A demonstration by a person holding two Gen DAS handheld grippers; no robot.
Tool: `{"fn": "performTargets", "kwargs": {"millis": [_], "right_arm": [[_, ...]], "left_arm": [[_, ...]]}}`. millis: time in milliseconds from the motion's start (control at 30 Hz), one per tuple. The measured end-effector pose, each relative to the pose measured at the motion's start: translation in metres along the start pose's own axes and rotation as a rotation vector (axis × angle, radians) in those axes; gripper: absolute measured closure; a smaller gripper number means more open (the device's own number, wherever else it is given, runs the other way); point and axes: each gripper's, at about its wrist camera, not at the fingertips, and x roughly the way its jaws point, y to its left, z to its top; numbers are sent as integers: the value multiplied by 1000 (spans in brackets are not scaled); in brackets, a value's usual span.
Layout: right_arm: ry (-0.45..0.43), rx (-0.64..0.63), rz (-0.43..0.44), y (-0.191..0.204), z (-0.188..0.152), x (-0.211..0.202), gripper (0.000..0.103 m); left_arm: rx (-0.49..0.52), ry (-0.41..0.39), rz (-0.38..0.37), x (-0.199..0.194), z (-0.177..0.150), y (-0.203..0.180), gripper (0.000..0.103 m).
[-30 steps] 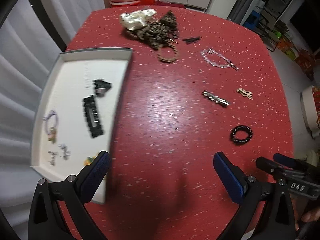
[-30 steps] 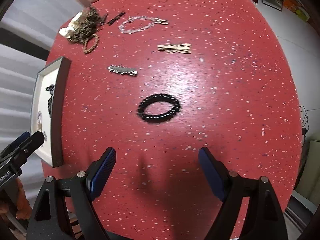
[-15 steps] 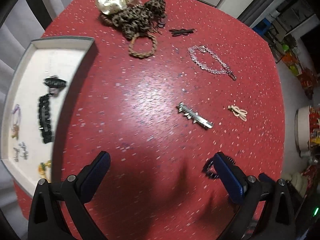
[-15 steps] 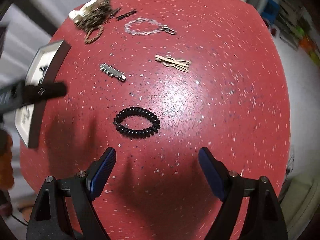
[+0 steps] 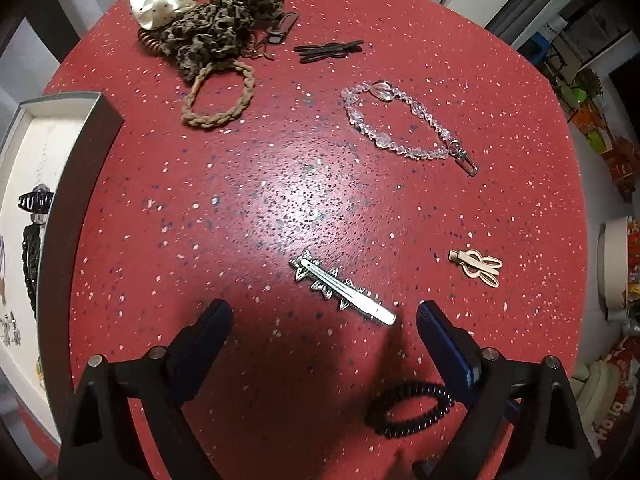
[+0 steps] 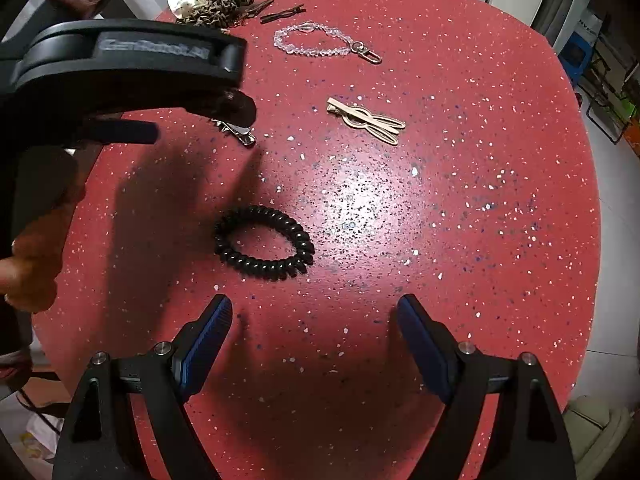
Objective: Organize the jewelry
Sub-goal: 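Grasp the silver spiked barrette with the left tool while the right tool grasps the black coil hair tie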
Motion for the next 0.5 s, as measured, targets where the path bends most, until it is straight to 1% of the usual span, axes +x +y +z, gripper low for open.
{"fn": "performTargets", "kwargs": {"millis": [33,133,167,233,400,467,500], "right_arm": [[-1,-2,2,-1,0,1,16],[-5,-16,4,-3,-2,0,16],[-6,-20,4,-3,-1,1,16],[-8,-23,4,-2,0,2,16],[-14,-27,8,0,6,3,16],[-18,-37,6,4,3,1,16],[-20,-45,5,6,3,1,16]], "left_arm": [[4,1,5,1,1,-1,16],[18,1,28,9,1,-13,17],[21,0,36,10,1,-15,20],[29,-6,59,11,1,-20,22],[38,-16,105,17,3,-34,31],[55,-27,123,16,2,-39,42],[64,-32,124,16,2,-40,44]]}}
